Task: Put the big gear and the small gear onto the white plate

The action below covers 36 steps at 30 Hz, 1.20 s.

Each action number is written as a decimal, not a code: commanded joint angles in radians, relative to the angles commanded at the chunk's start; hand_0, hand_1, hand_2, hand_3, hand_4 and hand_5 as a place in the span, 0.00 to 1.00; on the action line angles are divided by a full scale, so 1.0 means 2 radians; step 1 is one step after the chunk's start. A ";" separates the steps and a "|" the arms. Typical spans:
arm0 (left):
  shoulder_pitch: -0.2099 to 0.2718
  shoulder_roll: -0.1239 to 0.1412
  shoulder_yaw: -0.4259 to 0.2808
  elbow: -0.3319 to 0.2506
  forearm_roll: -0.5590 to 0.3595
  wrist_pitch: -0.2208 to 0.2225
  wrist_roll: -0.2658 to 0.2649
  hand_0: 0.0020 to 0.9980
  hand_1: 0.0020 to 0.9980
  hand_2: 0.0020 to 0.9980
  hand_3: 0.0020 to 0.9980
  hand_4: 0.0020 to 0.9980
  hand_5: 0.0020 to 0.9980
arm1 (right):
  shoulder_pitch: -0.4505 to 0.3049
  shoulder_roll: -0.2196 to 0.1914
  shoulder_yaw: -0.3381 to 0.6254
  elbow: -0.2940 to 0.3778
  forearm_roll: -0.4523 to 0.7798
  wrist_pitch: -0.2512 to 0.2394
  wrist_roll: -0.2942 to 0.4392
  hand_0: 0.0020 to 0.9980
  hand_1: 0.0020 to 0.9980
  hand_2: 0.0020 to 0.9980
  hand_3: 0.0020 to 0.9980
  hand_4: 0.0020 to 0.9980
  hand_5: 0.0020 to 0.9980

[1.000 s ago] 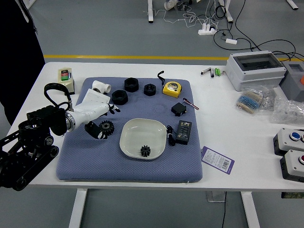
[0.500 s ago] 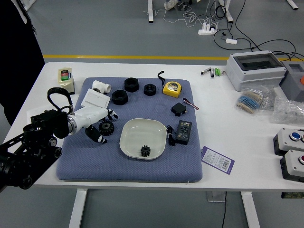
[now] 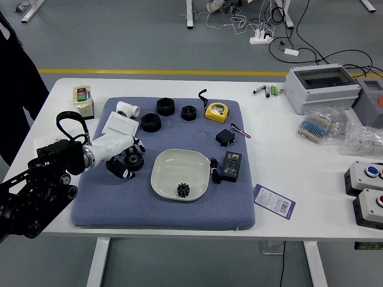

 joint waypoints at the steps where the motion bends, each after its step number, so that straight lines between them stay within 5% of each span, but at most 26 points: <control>1: 0.000 0.000 -0.001 0.000 0.000 0.000 0.000 0.41 0.52 0.56 0.62 0.46 0.01 | 0.000 0.000 0.000 0.000 0.000 0.000 0.000 0.62 0.64 0.74 0.54 0.74 0.70; 6: 0.000 0.000 -0.004 0.003 0.001 0.004 0.000 0.41 0.52 0.56 0.62 0.46 0.01 | 0.001 0.000 0.001 0.000 -0.001 0.000 0.000 0.62 0.64 0.74 0.54 0.74 0.70; 7: 0.000 0.000 -0.005 0.005 0.000 0.005 0.000 0.39 0.49 0.53 0.60 0.37 0.00 | 0.001 0.000 0.001 0.000 -0.001 0.000 0.000 0.62 0.64 0.74 0.54 0.74 0.70; 12: 0.001 0.000 -0.007 0.009 0.004 0.004 0.000 0.39 0.49 0.53 0.60 0.37 0.00 | 0.002 0.000 0.002 0.000 -0.001 0.000 0.000 0.62 0.64 0.74 0.54 0.74 0.70; 14: 0.002 0.001 -0.009 0.006 0.006 0.003 0.000 0.36 0.47 0.52 0.59 0.28 0.00 | 0.002 0.000 0.002 0.000 -0.001 0.000 0.000 0.62 0.64 0.74 0.54 0.74 0.70; 26: 0.008 -0.001 -0.036 -0.084 0.007 0.030 0.002 0.35 0.47 0.51 0.58 0.22 0.00 | 0.003 0.000 0.002 0.000 -0.001 0.001 0.000 0.62 0.64 0.74 0.54 0.74 0.70; 31: 0.011 -0.011 -0.011 -0.125 -0.009 0.046 -0.002 0.35 0.47 0.51 0.58 0.21 0.00 | 0.002 0.000 0.002 0.000 -0.001 0.001 -0.001 0.62 0.64 0.74 0.54 0.74 0.70; 36: 0.006 -0.026 0.032 -0.120 -0.014 0.059 -0.013 0.35 0.47 0.51 0.58 0.21 0.00 | 0.003 -0.001 0.000 0.000 -0.002 0.000 -0.001 0.62 0.64 0.74 0.54 0.74 0.70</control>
